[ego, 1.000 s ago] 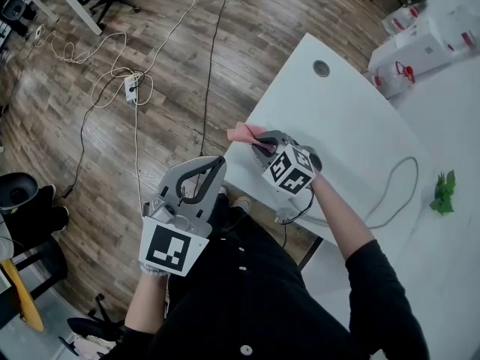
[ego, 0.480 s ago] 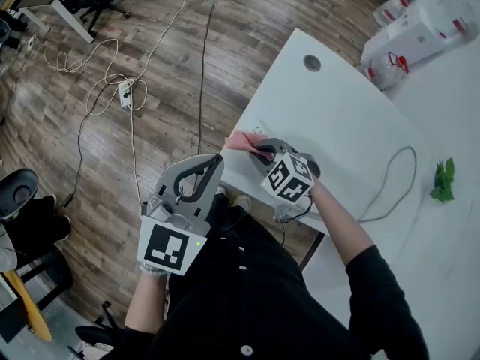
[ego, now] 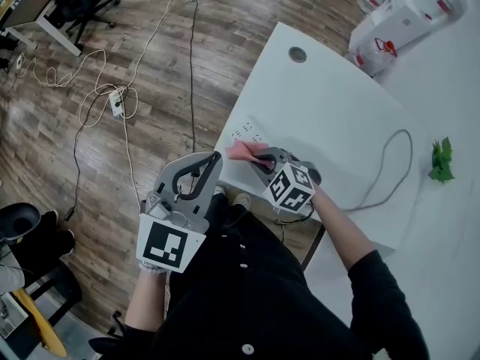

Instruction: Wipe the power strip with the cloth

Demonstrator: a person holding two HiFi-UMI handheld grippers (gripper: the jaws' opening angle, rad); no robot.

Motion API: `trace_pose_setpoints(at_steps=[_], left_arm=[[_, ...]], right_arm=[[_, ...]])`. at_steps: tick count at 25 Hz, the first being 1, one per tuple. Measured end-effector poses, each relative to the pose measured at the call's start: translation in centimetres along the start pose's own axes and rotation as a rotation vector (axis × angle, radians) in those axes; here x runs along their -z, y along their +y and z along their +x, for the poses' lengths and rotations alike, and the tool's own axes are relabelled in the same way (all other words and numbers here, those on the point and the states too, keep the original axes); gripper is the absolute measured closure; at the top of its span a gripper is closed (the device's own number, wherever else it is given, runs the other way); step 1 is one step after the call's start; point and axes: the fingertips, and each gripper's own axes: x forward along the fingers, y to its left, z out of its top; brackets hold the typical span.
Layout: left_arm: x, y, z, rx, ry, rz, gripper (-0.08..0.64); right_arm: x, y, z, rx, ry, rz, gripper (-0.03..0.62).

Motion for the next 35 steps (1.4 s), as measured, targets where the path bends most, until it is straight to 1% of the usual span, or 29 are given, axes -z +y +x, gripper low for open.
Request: trace_pose_setpoints(at_steps=[14, 23, 29, 35], left_arm=[[-1.3, -2.7, 1.8, 0.132, -0.033, 0.026, 0.546], [-1.8, -3.8, 2.2, 0.185, -0.049, 0.041, 0.546], [-2.3, -4.6, 2.9, 0.211, -0.045, 0.045, 0.546], [-2.1, -5.5, 3.4, 0.24, -0.04, 0.046, 0.546]], right_arm=[[3.6, 3.2, -3.4, 0.049, 0.036, 0.112, 0.538], [5.4, 5.3, -5.1, 0.077, 0.052, 0.186, 0.538], [6.5, 6.3, -6.3, 0.103, 0.05, 0.248, 0.538], [7.4, 7.9, -6.4, 0.125, 0.069, 0.27, 0.538]])
